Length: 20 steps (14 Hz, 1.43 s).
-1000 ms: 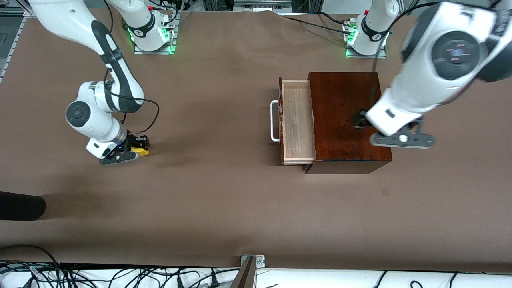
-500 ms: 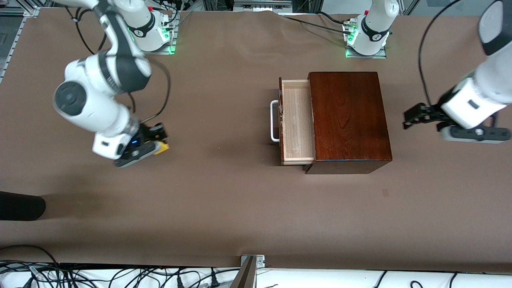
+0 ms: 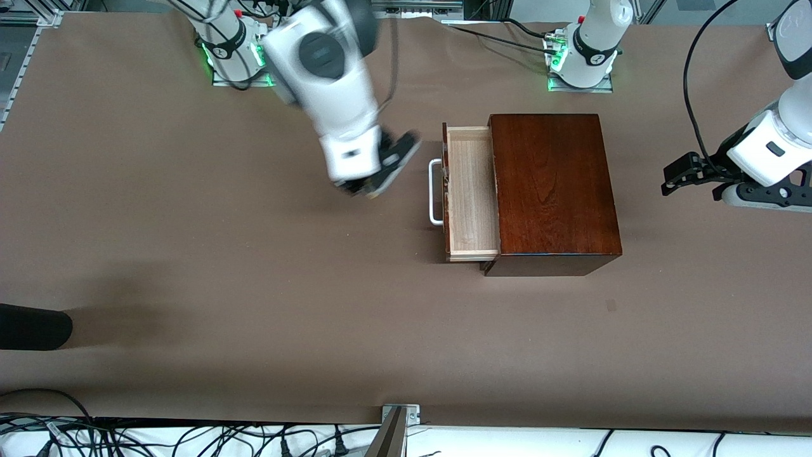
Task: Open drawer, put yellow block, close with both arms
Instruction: 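Carry the yellow cube with the right gripper over the open drawer, then lower the cube into the drawer and open the right gripper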
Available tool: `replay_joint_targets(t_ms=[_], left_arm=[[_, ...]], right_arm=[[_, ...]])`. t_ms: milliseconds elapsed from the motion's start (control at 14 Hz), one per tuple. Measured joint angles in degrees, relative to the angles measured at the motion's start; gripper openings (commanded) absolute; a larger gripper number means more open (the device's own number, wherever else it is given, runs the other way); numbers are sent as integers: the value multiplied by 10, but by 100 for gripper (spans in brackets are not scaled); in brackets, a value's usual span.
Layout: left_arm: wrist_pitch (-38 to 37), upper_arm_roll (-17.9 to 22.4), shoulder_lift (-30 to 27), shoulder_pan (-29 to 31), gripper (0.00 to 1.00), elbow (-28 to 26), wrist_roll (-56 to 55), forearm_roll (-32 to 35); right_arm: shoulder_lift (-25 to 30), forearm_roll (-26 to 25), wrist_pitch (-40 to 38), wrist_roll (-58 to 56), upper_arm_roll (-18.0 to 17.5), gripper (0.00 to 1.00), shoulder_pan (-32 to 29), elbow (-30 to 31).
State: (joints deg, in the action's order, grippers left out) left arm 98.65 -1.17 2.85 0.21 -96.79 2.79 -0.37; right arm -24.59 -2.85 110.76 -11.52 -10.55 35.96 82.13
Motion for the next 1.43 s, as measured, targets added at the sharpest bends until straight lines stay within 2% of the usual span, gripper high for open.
replay_joint_targets(t_ms=[214, 429, 571, 1000, 1429], left_arm=[[0, -5, 0, -3, 100, 1, -1, 0], [0, -9, -1, -6, 100, 4, -7, 0], [0, -14, -1, -6, 100, 5, -12, 0], [0, -17, -1, -6, 100, 5, -13, 0], [0, -18, -1, -6, 100, 6, -13, 0]], right_arm=[[-43, -30, -7, 6, 3, 0, 84, -70], [-92, -57, -9, 7, 6, 0, 123, -141], [-124, -79, -9, 3, 6, 0, 141, -166], [-187, -119, 19, -43, 9, 0, 176, -178], [-223, -124, 63, -91, 17, 0, 176, -183]])
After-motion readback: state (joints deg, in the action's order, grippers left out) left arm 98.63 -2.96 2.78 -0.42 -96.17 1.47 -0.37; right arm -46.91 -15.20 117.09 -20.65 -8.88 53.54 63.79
